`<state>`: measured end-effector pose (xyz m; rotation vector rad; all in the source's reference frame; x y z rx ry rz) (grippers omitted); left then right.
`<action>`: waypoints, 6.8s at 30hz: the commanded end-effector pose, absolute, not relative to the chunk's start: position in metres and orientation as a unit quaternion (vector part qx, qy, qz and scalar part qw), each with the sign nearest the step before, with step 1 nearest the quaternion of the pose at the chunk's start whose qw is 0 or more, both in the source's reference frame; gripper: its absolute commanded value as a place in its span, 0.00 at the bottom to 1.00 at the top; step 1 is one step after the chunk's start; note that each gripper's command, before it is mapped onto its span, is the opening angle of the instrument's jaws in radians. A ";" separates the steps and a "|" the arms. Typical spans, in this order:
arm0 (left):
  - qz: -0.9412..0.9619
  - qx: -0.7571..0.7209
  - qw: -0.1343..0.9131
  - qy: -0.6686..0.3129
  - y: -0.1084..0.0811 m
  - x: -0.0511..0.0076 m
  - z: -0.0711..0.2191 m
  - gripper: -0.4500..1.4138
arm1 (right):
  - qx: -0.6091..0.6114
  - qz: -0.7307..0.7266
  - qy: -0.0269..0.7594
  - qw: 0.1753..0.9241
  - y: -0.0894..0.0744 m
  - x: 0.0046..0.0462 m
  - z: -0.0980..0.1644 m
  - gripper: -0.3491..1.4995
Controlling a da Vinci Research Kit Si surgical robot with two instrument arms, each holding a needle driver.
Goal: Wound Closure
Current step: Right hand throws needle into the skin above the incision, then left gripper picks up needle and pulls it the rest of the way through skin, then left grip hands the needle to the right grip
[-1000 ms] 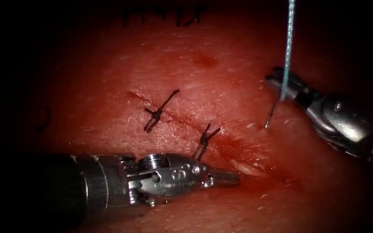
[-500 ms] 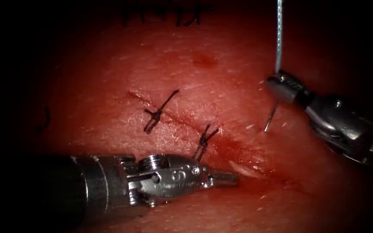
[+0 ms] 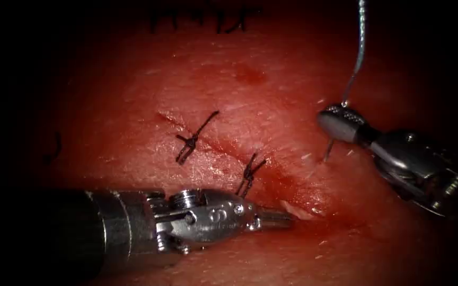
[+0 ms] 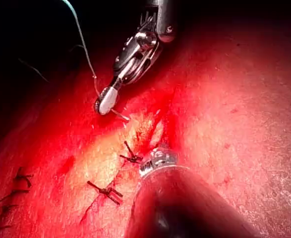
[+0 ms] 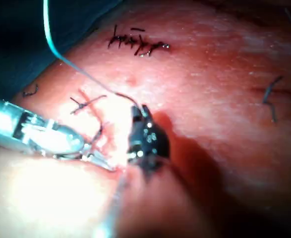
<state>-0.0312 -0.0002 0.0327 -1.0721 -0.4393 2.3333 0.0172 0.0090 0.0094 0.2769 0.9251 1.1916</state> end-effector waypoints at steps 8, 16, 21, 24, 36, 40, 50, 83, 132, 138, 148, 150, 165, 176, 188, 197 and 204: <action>0.864 -0.397 0.265 -0.163 0.000 -0.0317 0.033 0.00 | 0.179 0.565 0.414 0.691 0.008 0.0181 0.010 0.00; 0.863 -0.397 0.265 -0.164 0.000 -0.0317 0.033 0.00 | 0.263 0.604 0.396 0.639 0.008 0.0184 0.009 0.00; 0.863 -0.397 0.265 -0.164 0.000 -0.0316 0.033 0.00 | 0.318 0.598 0.396 0.619 0.008 0.0186 0.009 0.07; 0.863 -0.397 0.265 -0.165 0.000 -0.0316 0.033 0.00 | 0.251 0.586 0.469 0.611 0.010 0.0181 0.010 0.81; 0.863 -0.397 0.265 -0.165 0.000 -0.0316 0.033 0.00 | 0.101 0.451 0.506 0.728 0.013 0.0181 0.010 0.89; 0.863 -0.397 0.265 -0.165 0.000 -0.0316 0.033 0.00 | 0.039 0.409 0.496 0.765 0.013 0.0182 0.010 0.85; 0.863 -0.397 0.265 -0.165 0.000 -0.0316 0.033 0.00 | 0.008 0.390 0.446 0.806 0.012 0.0173 0.008 0.50; 0.864 -0.399 0.258 -0.165 0.000 -0.0314 0.032 0.00 | 0.232 0.534 0.396 0.710 0.008 0.0186 0.009 0.00; 0.718 -0.626 0.181 -0.244 0.002 -0.0309 0.029 0.00 | 0.199 0.493 0.490 0.691 0.012 0.0142 0.014 0.73; 0.654 -0.606 0.256 -0.374 0.002 -0.0297 0.027 0.00 | 0.200 0.492 0.489 0.692 0.012 0.0141 0.014 0.73; 0.612 -0.613 0.270 -0.420 0.002 -0.0285 0.022 0.00 | 0.204 0.488 0.488 0.694 0.012 0.0136 0.013 0.73; 0.631 -0.623 0.250 -0.389 0.002 -0.0283 0.020 0.00 | 0.206 0.487 0.484 0.696 0.012 0.0132 0.013 0.72; 0.741 -0.646 0.148 -0.107 0.008 -0.0270 0.014 0.00 | 0.098 0.349 0.462 0.809 0.014 0.0109 0.011 0.86; 0.791 -0.600 0.110 0.033 0.011 -0.0281 0.015 0.00 | 0.199 0.451 0.459 0.739 0.014 0.0109 0.006 0.75; 0.832 -0.542 0.082 0.090 0.006 -0.0307 0.020 0.00 | 0.335 0.527 0.424 0.657 0.013 0.0131 0.001 0.56; 0.843 -0.524 0.051 0.106 0.004 -0.0325 0.021 0.00 | 0.365 0.550 0.379 0.649 0.011 0.0167 0.003 0.68; 0.846 -0.519 0.038 0.112 0.003 -0.0325 0.021 0.00 | 0.343 0.568 0.359 0.656 0.012 0.0170 0.004 0.69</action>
